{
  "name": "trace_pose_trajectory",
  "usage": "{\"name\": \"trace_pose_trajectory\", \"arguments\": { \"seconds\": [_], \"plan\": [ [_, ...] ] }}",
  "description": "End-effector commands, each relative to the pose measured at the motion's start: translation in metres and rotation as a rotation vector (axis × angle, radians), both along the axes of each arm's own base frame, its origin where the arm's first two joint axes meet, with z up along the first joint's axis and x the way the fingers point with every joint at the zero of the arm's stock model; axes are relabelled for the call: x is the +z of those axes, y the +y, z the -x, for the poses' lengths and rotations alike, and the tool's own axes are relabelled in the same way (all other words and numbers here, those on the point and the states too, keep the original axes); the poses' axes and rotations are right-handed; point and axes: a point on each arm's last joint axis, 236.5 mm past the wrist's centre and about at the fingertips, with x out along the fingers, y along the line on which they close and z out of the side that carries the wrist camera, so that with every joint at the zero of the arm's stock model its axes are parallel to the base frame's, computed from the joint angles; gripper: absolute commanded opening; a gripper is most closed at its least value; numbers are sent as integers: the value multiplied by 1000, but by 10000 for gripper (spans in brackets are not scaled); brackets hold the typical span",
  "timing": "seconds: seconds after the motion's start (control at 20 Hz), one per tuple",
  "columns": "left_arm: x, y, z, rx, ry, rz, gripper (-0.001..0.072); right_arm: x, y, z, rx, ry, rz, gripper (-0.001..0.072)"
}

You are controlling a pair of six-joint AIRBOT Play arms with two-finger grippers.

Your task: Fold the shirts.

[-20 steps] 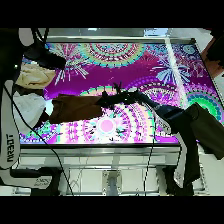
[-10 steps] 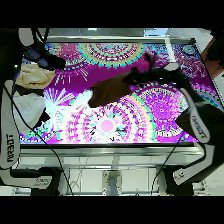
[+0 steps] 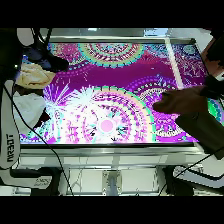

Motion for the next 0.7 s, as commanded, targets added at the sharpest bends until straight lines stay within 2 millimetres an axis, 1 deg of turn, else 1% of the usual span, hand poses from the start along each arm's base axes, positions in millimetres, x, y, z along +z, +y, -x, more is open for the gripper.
{"name": "trace_pose_trajectory", "arguments": {
  "seconds": [0.0,0.05,0.1,0.25,0.3,0.35,0.4,0.45,0.5,0.55,0.6,0.65],
  "plan": [
    [-1,-7,2,-13,9,26,10,5,-84,115,-277,286,172,23],
    [-1,-7,2,-9,10,28,10,6,-95,127,-322,304,186,23],
    [-1,-7,2,0,11,33,10,6,-101,134,-345,313,190,23],
    [-1,-10,3,24,16,59,9,3,-123,171,-407,450,284,25],
    [-2,-13,4,18,20,70,10,0,-124,176,-394,474,289,54],
    [-2,-14,4,14,22,76,10,-3,-122,175,-372,477,278,218],
    [-2,-15,4,12,22,79,10,-5,-119,171,-364,466,265,465],
    [-1,-16,4,12,20,81,10,-6,-115,166,-354,447,246,523],
    [-1,-16,3,10,17,83,10,-10,-106,154,-341,400,200,521],
    [-1,-18,3,7,18,89,10,-13,-95,135,-317,330,143,521],
    [-1,-20,4,3,19,96,10,-14,-78,106,-271,220,62,521],
    [0,-22,4,0,18,103,10,-10,-57,73,-223,97,-27,520]
  ]
}}
